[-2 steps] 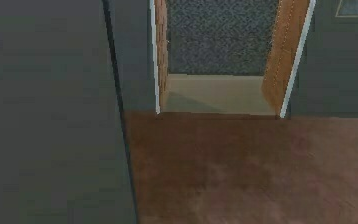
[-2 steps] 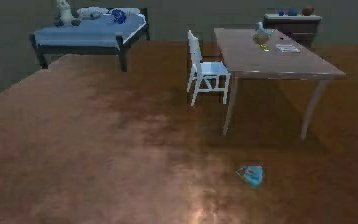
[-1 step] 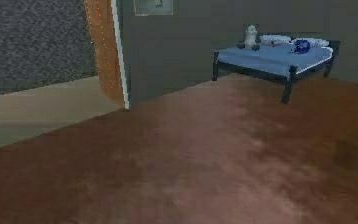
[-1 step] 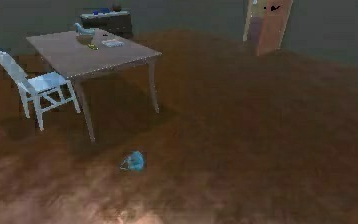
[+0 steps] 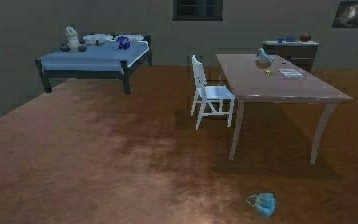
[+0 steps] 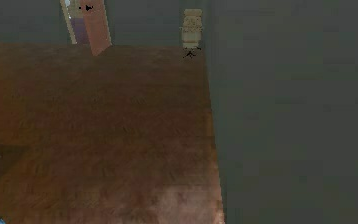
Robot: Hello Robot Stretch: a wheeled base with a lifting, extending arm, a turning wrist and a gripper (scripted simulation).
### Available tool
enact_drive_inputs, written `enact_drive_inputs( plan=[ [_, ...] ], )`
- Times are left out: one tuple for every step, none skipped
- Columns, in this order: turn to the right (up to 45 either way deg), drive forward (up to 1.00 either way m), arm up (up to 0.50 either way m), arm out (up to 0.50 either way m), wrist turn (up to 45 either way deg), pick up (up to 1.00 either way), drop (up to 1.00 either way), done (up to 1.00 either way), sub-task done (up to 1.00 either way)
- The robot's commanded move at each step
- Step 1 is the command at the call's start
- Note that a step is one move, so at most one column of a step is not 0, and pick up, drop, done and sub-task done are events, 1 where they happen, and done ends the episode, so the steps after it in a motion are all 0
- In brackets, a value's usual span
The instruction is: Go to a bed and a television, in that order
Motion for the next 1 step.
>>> enact_drive_inputs(
  plan=[
    [3.0,0.0,0.0,0.0,0.0,0.0,0.0,0.0,0.0]
  ],
)
